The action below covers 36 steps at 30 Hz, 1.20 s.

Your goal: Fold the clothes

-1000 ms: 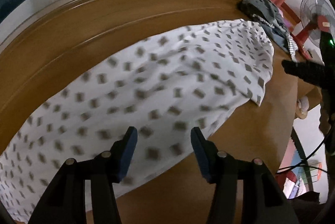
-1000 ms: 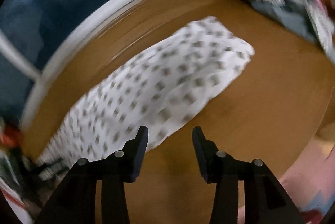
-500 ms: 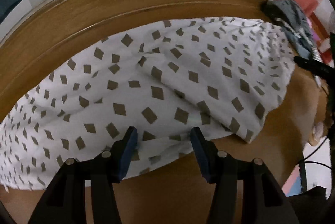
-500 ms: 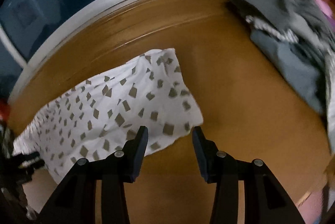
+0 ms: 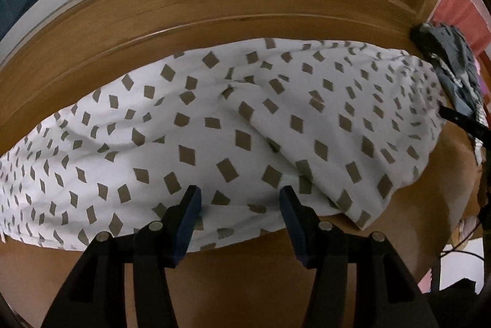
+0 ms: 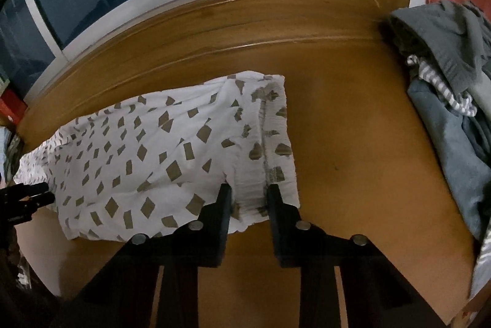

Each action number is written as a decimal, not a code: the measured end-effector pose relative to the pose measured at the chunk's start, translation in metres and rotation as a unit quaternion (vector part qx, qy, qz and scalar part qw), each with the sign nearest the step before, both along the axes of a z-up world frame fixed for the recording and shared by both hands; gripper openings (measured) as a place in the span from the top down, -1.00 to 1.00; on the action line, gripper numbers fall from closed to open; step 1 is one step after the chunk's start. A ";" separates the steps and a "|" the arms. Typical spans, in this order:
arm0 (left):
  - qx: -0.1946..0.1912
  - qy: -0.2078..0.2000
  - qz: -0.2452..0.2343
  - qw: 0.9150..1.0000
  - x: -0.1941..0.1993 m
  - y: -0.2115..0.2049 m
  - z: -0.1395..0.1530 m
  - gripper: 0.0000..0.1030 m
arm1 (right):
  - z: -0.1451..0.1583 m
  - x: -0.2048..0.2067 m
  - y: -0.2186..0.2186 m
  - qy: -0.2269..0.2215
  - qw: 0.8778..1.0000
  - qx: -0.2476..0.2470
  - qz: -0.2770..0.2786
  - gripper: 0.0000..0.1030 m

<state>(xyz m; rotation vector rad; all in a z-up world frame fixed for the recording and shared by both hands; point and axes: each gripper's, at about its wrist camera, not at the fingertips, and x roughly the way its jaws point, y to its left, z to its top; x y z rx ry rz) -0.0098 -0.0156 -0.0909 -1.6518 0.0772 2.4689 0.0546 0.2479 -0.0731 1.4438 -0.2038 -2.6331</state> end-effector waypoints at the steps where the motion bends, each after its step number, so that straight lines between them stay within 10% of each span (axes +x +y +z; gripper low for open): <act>1: 0.000 -0.005 0.003 1.000 -0.002 0.001 -0.003 0.03 | 0.000 0.000 0.001 0.002 1.000 -0.004 0.001 0.59; 11: -0.033 -0.016 0.013 0.999 0.004 0.006 -0.010 -0.15 | 0.043 -0.002 0.033 0.044 0.996 0.040 -0.063 0.64; 19: -0.042 -0.027 0.014 0.999 0.008 0.002 -0.009 -0.19 | 0.008 -0.018 0.029 -0.040 0.996 0.075 0.010 0.63; 25: -0.032 -0.023 -0.007 0.999 0.013 0.008 0.002 -0.12 | 0.026 -0.003 0.054 -0.025 1.000 -0.005 0.008 -0.07; 36: -0.027 -0.029 -0.070 0.997 0.000 0.054 -0.005 -0.13 | -0.008 0.005 0.040 -0.052 0.998 0.009 0.036 -0.08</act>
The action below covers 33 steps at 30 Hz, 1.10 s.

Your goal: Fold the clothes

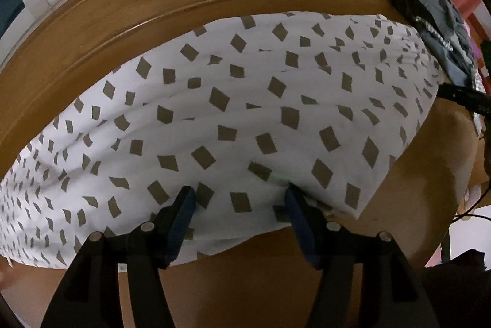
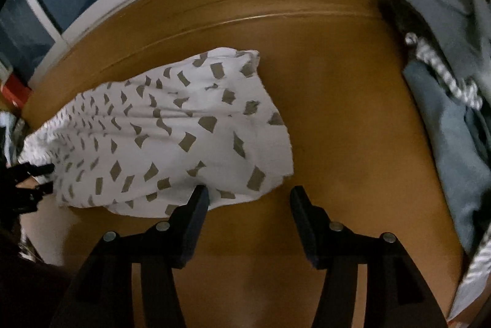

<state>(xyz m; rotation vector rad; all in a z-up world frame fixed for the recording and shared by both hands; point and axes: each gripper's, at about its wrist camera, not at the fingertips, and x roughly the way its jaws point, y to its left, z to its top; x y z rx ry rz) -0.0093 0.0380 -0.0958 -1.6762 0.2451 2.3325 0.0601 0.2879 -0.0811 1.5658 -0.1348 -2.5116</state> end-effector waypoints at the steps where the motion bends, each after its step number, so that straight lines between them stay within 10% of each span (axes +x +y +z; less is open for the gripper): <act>1: 0.001 -0.001 0.000 1.000 0.000 0.000 -0.001 -0.13 | 0.000 -0.001 -0.002 0.004 1.000 0.006 0.003 -0.08; 5: -0.008 -0.004 -0.002 1.000 0.000 0.002 0.000 -0.17 | 0.004 -0.005 -0.008 0.020 1.000 0.015 0.016 0.49; 11: -0.012 -0.015 -0.004 1.000 0.002 0.002 0.001 -0.17 | 0.050 -0.002 -0.008 0.070 0.990 0.115 0.033 0.51; 15: -0.014 -0.017 -0.007 1.000 0.007 0.003 0.002 -0.18 | 0.019 -0.002 -0.016 -0.016 0.982 0.161 0.095 0.39; 26: -0.019 -0.022 -0.011 1.000 0.011 0.006 0.005 -0.18 | 0.082 -0.037 0.012 0.023 0.994 0.013 0.103 -0.24; 30: -0.019 -0.022 -0.008 1.000 0.012 0.005 0.006 -0.19 | 0.049 -0.076 -0.002 -0.033 0.993 0.013 0.108 -0.19; 33: -0.018 -0.020 -0.006 1.000 0.013 0.004 0.007 -0.19 | 0.028 -0.086 -0.008 -0.064 0.992 -0.014 0.112 0.40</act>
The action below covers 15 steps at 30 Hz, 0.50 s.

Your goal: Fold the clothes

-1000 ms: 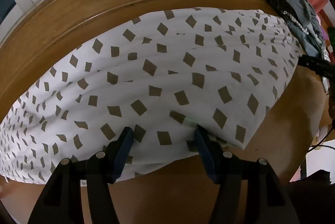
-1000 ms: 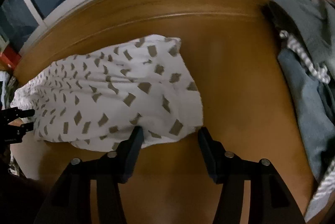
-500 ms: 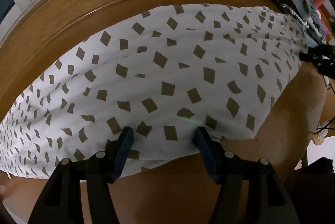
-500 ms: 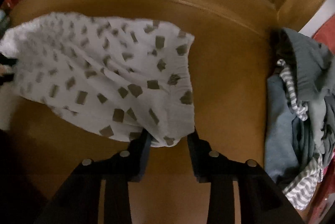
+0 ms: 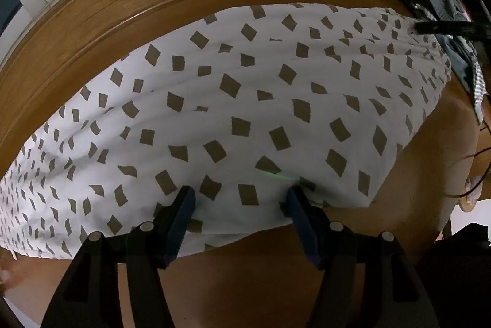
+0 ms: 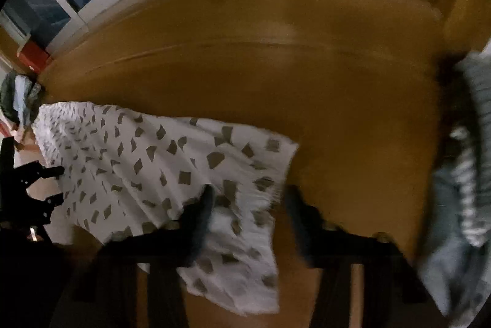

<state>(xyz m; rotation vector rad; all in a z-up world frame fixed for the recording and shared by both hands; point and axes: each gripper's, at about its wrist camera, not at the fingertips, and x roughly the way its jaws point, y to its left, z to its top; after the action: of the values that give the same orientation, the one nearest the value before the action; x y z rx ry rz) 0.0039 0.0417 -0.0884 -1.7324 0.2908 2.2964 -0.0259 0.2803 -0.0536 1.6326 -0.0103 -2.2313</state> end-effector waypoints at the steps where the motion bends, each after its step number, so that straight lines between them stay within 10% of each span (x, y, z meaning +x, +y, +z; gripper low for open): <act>1: 0.000 0.000 0.000 1.000 0.001 0.000 0.000 -0.19 | 0.002 0.000 -0.002 0.005 1.000 -0.017 -0.002 0.73; 7: -0.001 -0.002 0.001 1.000 0.006 0.000 0.001 -0.19 | 0.041 -0.008 0.013 0.121 0.988 -0.040 -0.083 0.91; 15: -0.001 -0.005 -0.006 1.000 0.010 0.000 0.004 -0.21 | -0.019 -0.051 0.008 0.064 0.992 0.021 -0.108 0.91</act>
<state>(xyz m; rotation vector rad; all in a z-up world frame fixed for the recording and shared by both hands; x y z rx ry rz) 0.0138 0.0413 -0.0843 -1.7373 0.3010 2.2786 -0.0770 0.2882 -0.0729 1.5724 -0.1125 -2.5102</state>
